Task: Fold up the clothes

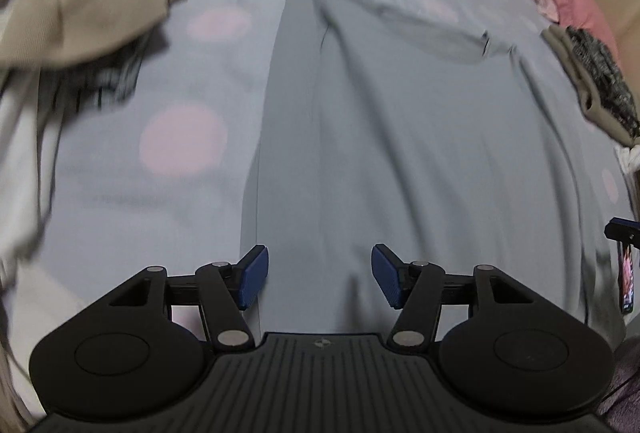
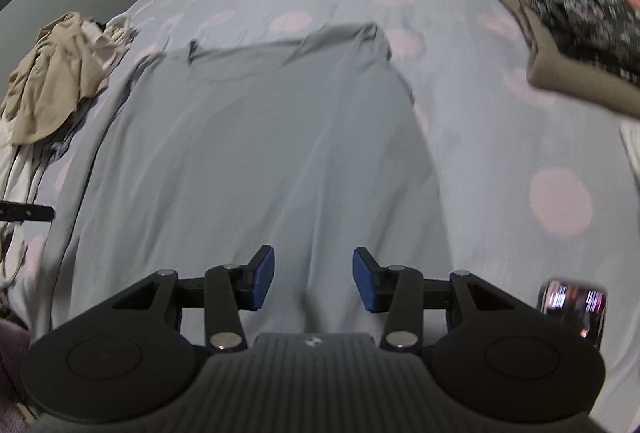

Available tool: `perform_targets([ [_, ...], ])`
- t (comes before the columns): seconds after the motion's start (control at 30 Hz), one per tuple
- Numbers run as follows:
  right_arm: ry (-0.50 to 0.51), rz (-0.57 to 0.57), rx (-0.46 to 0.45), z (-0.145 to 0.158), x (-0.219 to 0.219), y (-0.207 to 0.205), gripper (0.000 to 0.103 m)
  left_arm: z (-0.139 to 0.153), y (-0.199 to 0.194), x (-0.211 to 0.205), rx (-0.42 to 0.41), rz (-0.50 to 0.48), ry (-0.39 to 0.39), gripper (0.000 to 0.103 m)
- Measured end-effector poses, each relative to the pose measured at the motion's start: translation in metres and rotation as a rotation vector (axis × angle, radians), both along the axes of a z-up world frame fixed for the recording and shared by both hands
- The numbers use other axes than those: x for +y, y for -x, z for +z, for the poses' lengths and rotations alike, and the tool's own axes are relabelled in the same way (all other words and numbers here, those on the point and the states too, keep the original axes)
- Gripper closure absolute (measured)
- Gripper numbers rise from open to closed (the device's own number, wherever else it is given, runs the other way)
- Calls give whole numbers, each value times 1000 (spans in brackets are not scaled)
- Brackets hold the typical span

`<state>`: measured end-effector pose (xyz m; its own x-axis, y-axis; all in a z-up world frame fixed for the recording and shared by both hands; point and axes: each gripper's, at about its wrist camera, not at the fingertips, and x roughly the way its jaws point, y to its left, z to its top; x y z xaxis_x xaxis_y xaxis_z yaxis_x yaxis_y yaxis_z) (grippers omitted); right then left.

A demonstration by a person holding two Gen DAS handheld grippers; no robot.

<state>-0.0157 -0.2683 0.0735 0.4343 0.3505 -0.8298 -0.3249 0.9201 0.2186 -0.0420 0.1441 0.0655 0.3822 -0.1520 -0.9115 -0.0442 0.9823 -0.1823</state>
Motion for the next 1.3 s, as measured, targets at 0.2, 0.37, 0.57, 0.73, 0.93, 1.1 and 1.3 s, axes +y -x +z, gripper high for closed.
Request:
perform_targets([
  [0.2,73,24,52,-32,9,26,63,-10,14,3,24,24,-6,66],
  [0.37,126,6,25,-35,5,33,99,-13,22,6,30,34,-11,98],
  [0.57,96,-105,-29,2,-28,27,99,6,27,13,-3,59,-3,101],
  [0.73,104,-212,-87,39,-64,-2,99,45,19,42,-92,124,64,101],
  [0.93,140,-323,-161,75,-107,-57,100,83,-10,96,-183,254,27,101],
  [1.1,223,-412,-191,89,-131,-103,100,103,-34,145,-237,366,-54,101],
  [1.3,331,-547,-208,92,-171,-151,101,103,-52,198,-248,485,-121,101],
])
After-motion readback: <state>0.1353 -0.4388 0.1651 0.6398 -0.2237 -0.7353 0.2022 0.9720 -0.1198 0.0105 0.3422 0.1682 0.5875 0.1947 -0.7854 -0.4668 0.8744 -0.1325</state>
